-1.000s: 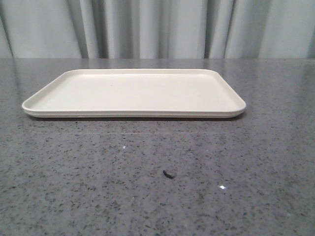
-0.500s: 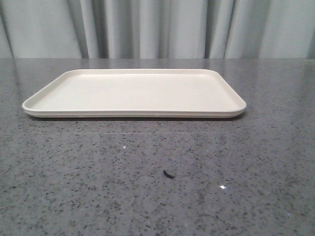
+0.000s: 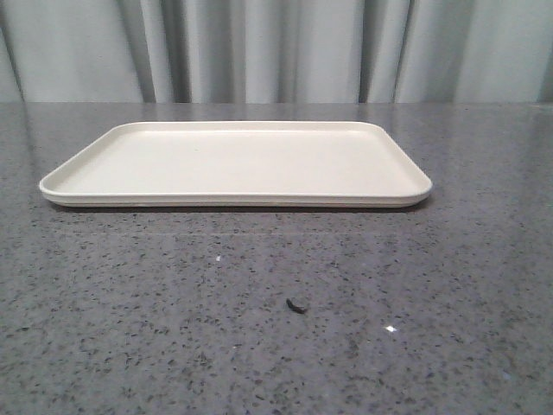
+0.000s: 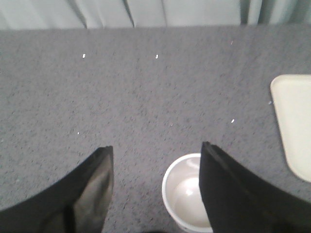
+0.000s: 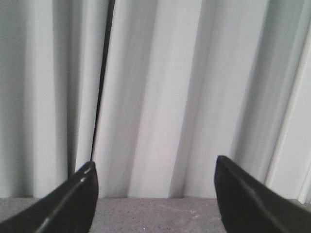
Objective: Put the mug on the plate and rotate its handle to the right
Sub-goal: 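Grasp the white mug's rim with the left gripper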
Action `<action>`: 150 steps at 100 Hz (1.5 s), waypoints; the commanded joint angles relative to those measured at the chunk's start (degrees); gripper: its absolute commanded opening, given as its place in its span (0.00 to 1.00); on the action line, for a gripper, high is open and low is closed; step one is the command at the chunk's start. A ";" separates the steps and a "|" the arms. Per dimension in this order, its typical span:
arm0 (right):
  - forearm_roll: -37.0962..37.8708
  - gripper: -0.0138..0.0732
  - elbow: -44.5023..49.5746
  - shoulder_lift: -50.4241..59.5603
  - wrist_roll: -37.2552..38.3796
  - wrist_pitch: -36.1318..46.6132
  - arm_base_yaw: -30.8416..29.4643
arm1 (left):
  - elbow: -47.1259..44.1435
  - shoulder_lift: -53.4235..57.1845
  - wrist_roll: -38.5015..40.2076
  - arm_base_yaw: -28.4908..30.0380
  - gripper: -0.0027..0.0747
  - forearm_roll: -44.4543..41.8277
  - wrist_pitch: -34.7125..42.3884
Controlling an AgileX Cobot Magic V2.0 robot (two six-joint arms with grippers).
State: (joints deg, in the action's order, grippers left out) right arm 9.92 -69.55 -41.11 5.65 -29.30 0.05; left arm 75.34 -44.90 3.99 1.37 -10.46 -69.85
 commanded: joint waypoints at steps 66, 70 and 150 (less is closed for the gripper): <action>1.13 0.74 -5.46 -5.65 -3.52 -3.26 4.01 | -6.38 -15.00 -0.88 -4.20 0.54 -4.54 -2.60; 1.13 0.74 -5.46 -5.65 -3.52 -3.33 4.01 | -7.82 -15.00 -0.88 -4.20 0.54 -4.93 -2.60; 1.13 0.74 -5.41 -5.65 -3.52 -4.56 4.01 | -13.39 -24.09 -0.88 -4.20 0.54 -6.07 0.56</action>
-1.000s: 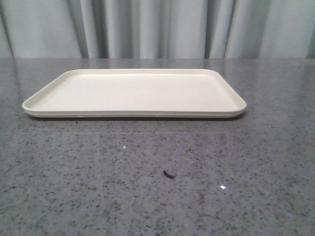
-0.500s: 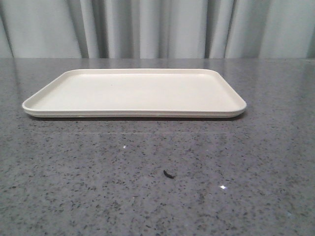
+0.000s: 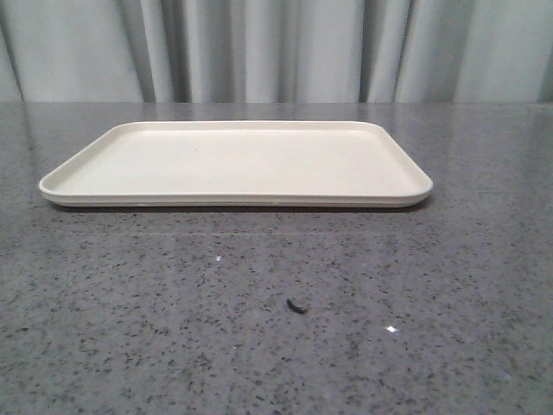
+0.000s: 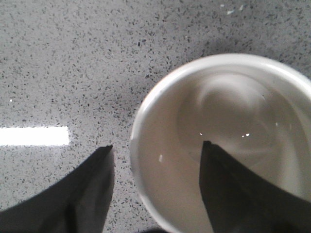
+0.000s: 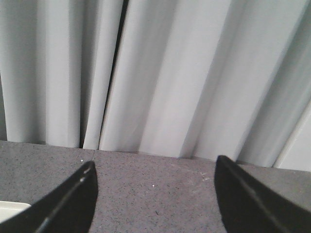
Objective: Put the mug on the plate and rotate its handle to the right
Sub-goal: 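Grasp the white mug's rim with the left gripper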
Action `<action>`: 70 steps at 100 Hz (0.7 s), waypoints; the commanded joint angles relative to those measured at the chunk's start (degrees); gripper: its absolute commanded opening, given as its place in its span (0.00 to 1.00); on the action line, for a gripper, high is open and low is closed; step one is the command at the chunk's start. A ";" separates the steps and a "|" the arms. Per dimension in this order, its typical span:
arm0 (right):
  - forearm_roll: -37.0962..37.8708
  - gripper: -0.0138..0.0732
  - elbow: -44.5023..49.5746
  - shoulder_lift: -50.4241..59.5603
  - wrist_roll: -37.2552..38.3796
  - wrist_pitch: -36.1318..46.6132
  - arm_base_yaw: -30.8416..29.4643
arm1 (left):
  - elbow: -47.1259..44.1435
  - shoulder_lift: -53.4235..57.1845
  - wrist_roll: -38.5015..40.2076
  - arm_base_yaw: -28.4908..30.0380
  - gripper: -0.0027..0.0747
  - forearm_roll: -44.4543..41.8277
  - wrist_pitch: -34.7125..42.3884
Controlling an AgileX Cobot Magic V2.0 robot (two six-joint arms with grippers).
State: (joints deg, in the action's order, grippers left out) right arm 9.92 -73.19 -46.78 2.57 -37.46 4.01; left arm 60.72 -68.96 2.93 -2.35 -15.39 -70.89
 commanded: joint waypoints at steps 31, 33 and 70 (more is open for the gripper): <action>1.13 0.74 -1.76 0.02 -0.44 3.48 0.06 | 0.96 -2.71 0.18 -0.47 0.44 -1.14 2.21; 1.13 0.74 -1.76 0.02 -0.44 3.48 0.06 | 0.96 -2.85 0.18 -0.47 0.40 -1.43 2.57; 1.13 0.74 -1.76 0.02 -0.44 3.25 0.06 | 0.96 -3.10 -0.10 -0.47 0.01 -3.57 3.59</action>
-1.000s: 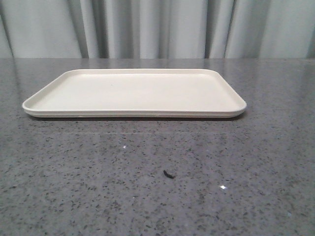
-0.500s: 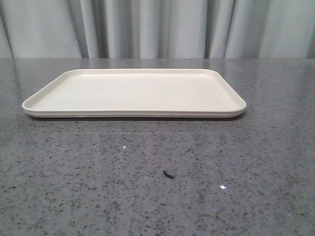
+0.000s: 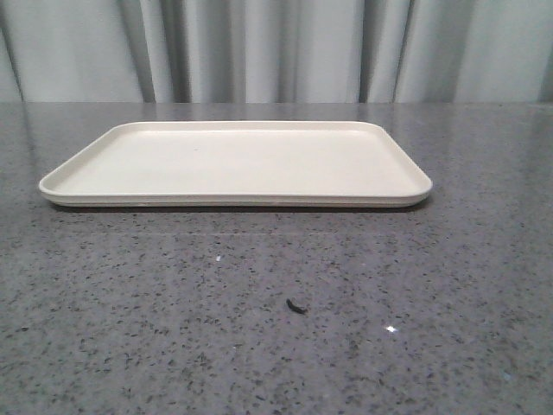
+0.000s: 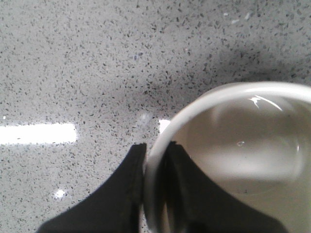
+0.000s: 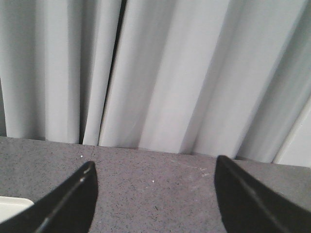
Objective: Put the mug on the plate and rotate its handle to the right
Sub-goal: 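Grasp the white mug's rim with the left gripper, then carry the mug over the cream tray and lower it with the left gripper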
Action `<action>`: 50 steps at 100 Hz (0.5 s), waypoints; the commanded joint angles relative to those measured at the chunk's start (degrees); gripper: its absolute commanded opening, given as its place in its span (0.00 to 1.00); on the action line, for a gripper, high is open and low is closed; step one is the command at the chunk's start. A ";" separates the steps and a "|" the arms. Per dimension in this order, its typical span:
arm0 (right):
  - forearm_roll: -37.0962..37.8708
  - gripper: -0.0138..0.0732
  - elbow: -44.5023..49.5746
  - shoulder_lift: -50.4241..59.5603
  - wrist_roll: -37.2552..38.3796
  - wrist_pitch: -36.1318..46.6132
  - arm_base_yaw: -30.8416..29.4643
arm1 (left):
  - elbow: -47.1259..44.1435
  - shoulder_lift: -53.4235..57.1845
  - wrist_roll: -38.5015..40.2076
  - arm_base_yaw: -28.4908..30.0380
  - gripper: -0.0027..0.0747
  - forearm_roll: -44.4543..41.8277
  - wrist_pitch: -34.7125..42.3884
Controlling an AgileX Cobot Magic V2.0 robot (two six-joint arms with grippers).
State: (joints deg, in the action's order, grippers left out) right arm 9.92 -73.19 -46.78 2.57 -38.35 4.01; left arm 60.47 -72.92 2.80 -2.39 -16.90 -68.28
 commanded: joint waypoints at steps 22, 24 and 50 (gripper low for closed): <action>1.13 0.74 -1.76 0.02 -0.44 3.86 0.06 | 1.43 1.25 -2.28 -0.33 0.03 0.62 0.37; 1.13 0.74 -1.76 0.02 -0.44 3.86 0.06 | 1.43 1.25 -2.27 -0.33 0.03 0.86 0.37; 1.18 0.74 -1.76 0.02 -0.44 4.29 0.06 | 5.12 1.93 -4.36 -0.33 0.03 5.44 -1.49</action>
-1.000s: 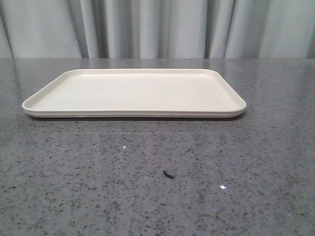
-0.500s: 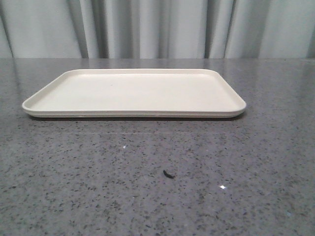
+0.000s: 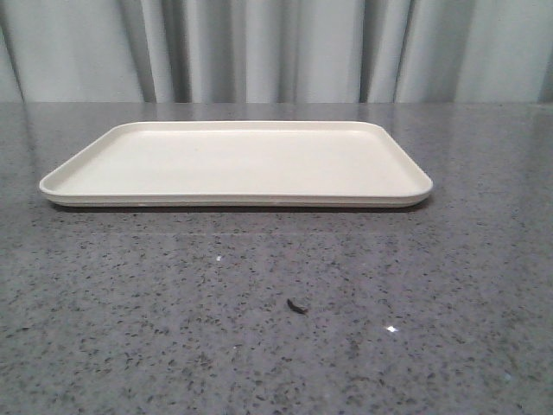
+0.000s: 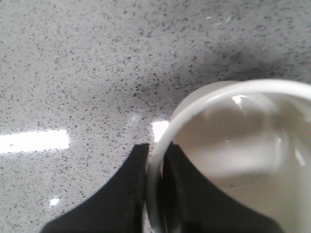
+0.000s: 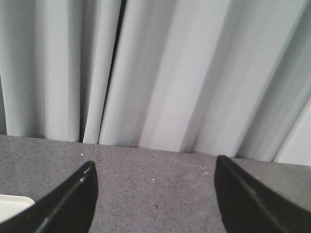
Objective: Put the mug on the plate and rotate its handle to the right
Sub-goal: 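Carry the mug over the cream tray and lower it with the left gripper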
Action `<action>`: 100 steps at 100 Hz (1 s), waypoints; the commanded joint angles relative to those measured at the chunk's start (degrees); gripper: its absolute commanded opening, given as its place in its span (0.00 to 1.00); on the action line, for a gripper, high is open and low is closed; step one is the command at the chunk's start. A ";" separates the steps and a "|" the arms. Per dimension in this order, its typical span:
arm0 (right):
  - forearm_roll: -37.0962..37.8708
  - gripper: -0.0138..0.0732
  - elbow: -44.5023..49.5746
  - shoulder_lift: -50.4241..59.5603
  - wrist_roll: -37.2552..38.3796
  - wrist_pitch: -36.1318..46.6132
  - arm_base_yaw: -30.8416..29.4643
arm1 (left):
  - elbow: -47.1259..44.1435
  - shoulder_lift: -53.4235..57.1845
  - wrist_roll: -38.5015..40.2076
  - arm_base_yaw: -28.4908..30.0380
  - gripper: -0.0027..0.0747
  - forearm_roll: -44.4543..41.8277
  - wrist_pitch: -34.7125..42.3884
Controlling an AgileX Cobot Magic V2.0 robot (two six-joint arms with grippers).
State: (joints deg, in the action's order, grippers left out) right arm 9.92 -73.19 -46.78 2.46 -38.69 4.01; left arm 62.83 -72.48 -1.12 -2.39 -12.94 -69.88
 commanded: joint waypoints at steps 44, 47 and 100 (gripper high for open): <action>1.23 0.74 -1.76 0.09 -0.33 5.74 0.06 | 12.97 1.96 -2.04 -0.33 0.03 8.67 0.09; 1.23 0.74 -1.76 0.09 -0.33 5.68 0.06 | 13.73 1.85 -2.07 -0.33 0.03 9.23 0.30; 1.23 0.74 -1.76 0.09 -0.33 4.87 0.06 | 34.33 -11.35 -5.03 -14.65 0.02 17.30 0.71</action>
State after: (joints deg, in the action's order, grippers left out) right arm 9.92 -73.19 -46.78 2.46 -37.83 4.01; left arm 92.82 -82.61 -6.22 -14.22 3.30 -71.50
